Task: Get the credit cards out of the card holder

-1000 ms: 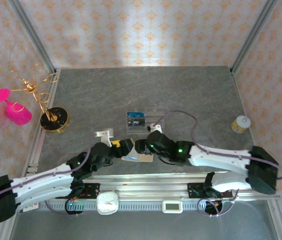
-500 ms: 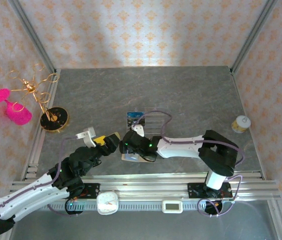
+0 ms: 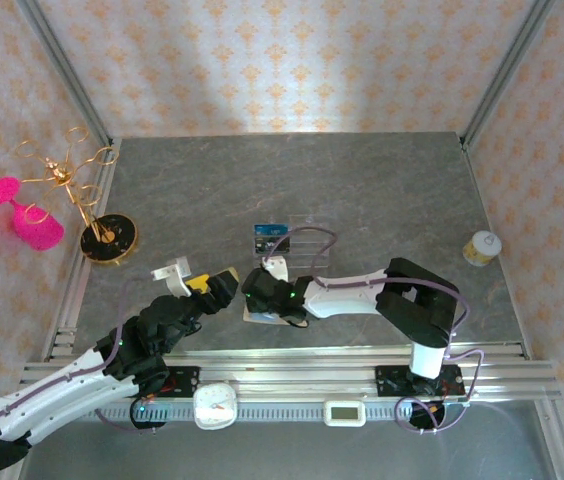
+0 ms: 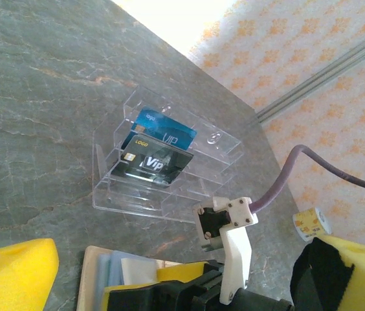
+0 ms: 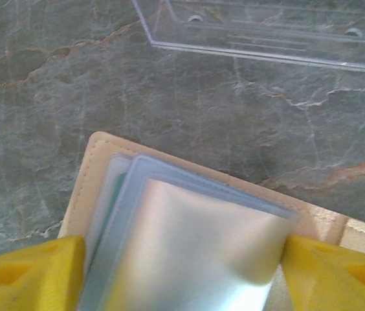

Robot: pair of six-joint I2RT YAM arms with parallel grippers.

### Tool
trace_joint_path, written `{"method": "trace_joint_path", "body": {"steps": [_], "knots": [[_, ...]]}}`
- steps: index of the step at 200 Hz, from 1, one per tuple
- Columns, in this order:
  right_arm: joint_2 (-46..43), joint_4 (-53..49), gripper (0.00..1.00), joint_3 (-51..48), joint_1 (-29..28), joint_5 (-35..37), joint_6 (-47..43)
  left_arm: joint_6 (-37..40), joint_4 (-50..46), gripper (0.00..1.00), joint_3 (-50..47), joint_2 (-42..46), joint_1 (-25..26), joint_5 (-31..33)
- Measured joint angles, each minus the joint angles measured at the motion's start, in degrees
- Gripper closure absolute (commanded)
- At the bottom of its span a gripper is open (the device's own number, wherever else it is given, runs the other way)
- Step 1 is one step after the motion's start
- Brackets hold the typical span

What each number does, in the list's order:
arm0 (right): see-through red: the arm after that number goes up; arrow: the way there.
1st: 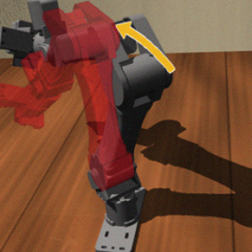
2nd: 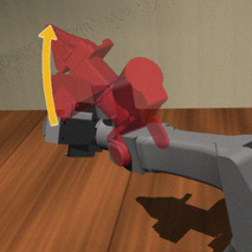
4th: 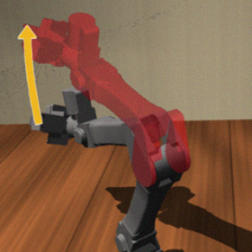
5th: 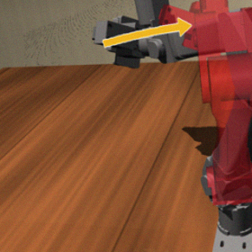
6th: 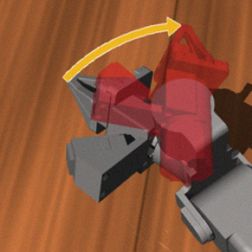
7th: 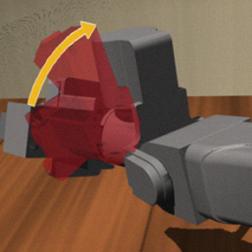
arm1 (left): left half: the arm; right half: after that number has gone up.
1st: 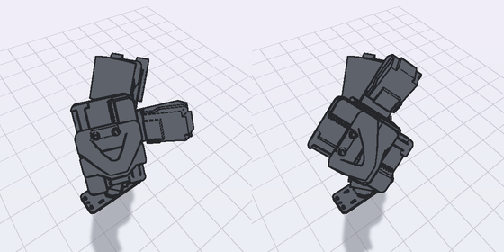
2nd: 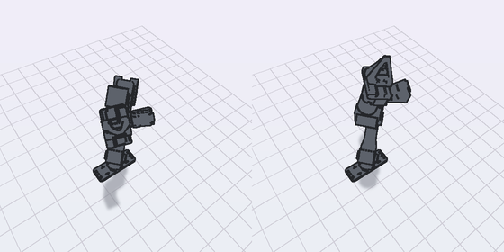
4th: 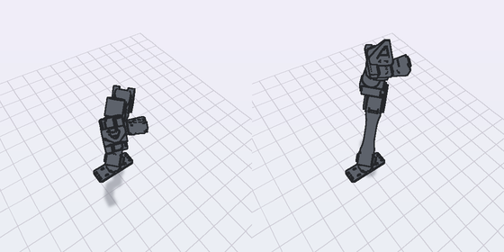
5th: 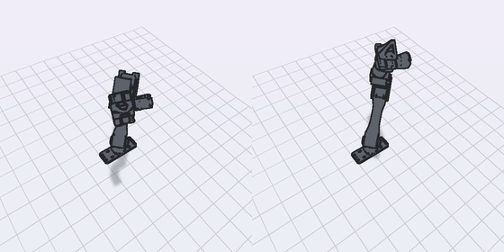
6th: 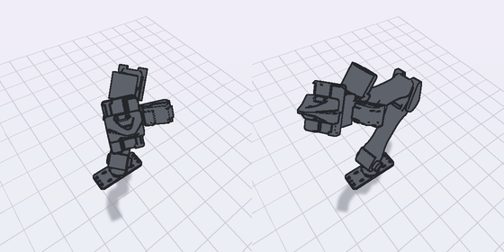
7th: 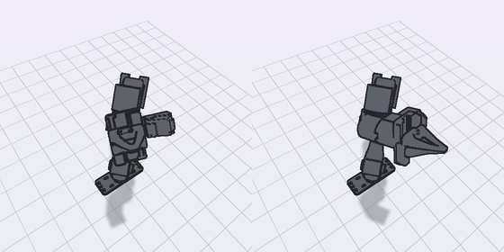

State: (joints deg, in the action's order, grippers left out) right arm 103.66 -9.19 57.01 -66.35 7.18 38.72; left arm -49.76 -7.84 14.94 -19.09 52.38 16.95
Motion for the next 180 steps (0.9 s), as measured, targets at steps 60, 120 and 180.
{"method": "trace_joint_path", "body": {"steps": [60, 120, 180], "knots": [[-2.1, 3.52, 0.65, -4.0, 0.02, 0.96, 0.26, -0.04, 0.31, 0.18, -2.29, -2.25, 0.0, -2.16], [-6.12, 7.63, 0.83, -9.75, 0.0, -0.11, -0.92, -1.03, 9.31, 0.78, -7.06, -11.63, 0.0, -8.59], [-8.04, 11.06, 0.83, -13.11, 0.0, -1.18, -0.79, -1.36, 26.25, 1.0, -9.6, -28.04, 0.02, -16.52]]}}
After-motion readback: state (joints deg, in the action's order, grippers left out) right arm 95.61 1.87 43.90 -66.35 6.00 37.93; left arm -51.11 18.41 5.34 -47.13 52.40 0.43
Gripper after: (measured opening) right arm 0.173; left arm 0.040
